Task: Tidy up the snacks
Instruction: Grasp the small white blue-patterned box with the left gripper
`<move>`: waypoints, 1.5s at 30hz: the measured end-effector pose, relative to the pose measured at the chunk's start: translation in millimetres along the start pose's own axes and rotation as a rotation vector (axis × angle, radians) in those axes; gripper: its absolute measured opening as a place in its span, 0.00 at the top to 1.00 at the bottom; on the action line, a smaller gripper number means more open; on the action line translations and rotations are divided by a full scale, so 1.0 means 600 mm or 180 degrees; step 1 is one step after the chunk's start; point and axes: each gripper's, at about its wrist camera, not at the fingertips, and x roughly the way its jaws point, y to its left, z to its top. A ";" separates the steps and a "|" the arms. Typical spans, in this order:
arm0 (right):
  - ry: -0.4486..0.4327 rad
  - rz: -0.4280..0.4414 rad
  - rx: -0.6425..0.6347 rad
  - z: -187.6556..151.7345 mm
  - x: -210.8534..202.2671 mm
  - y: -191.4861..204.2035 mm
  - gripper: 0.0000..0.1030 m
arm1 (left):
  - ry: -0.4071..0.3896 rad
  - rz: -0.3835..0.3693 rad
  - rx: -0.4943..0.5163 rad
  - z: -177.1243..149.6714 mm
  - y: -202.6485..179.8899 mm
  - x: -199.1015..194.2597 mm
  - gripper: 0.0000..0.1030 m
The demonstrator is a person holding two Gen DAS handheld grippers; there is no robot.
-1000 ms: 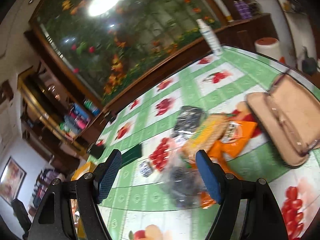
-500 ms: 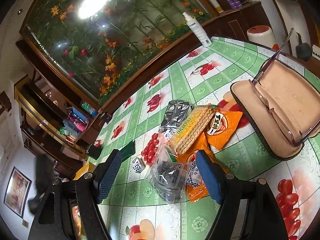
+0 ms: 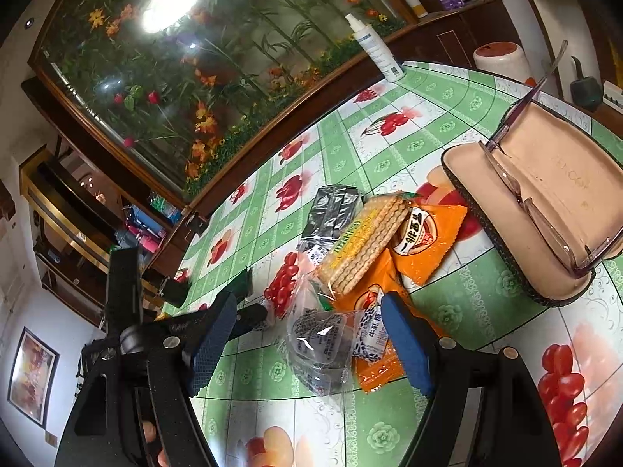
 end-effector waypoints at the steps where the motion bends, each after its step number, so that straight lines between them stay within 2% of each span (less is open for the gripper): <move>1: 0.0005 -0.0014 -0.0004 0.000 0.001 0.000 0.22 | -0.0014 -0.0011 0.0024 -0.004 0.005 -0.004 0.83; 5: 0.0026 -0.0033 -0.0027 -0.002 0.005 -0.001 0.22 | -0.0187 -0.0027 0.0093 -0.029 0.049 -0.031 0.83; 7: 0.0061 -0.0066 -0.0069 -0.001 0.015 0.003 0.22 | -0.0272 -0.0111 0.0045 -0.036 0.080 -0.042 0.83; 10: 0.0171 -0.0094 -0.0163 -0.002 0.041 0.013 0.22 | -0.0300 -0.0238 0.0012 -0.037 0.105 -0.047 0.83; 13: 0.0360 -0.0098 -0.0424 -0.018 0.065 0.035 0.22 | -0.0304 -0.0279 0.0015 -0.031 0.111 -0.046 0.83; 15: 0.0533 0.0035 -0.0656 -0.035 0.075 0.056 0.20 | -0.0305 -0.0310 0.0011 -0.029 0.117 -0.046 0.83; 17: 0.0788 0.0376 -0.0757 -0.052 0.086 0.072 0.20 | -0.0324 -0.0287 0.0028 -0.026 0.119 -0.045 0.83; 18: 0.0816 0.0486 -0.0744 -0.056 0.085 0.075 0.20 | -0.0337 -0.0264 0.0030 -0.024 0.120 -0.044 0.81; 19: 0.0749 0.0485 -0.0758 -0.055 0.079 0.077 0.20 | -0.0339 -0.0254 0.0027 -0.024 0.123 -0.044 0.78; 21: 0.0510 0.0267 -0.0844 -0.047 0.065 0.077 0.20 | -0.0333 -0.0270 0.0036 -0.018 0.125 -0.041 0.77; 23: 0.0404 0.0118 -0.0832 -0.040 0.059 0.069 0.19 | -0.0346 -0.0260 0.0044 -0.016 0.124 -0.040 0.73; 25: 0.0481 0.0139 -0.0742 -0.041 0.066 0.060 0.19 | -0.0387 -0.0223 0.0092 -0.017 0.117 -0.040 0.63; 30: 0.0541 0.0071 -0.0915 -0.053 0.077 0.081 0.19 | -0.0494 -0.0040 0.0271 -0.017 0.097 -0.035 0.60; 33: 0.0556 0.0098 -0.0906 -0.055 0.078 0.082 0.19 | -0.0491 -0.0101 0.0247 -0.017 0.100 -0.037 0.60; 34: 0.0557 0.0099 -0.0895 -0.055 0.078 0.081 0.19 | -0.0486 -0.0104 0.0249 -0.017 0.101 -0.037 0.64; 36: 0.0535 0.0076 -0.0882 -0.055 0.078 0.081 0.19 | -0.0470 -0.0064 0.0266 -0.017 0.101 -0.035 0.79; 41: 0.0545 0.0049 -0.0918 -0.059 0.079 0.086 0.19 | -0.0465 -0.0118 0.0176 -0.018 0.109 -0.038 0.80; 45: 0.0607 0.0024 -0.1166 -0.080 0.086 0.117 0.19 | -0.0681 -0.0096 0.0061 -0.015 0.122 -0.067 0.80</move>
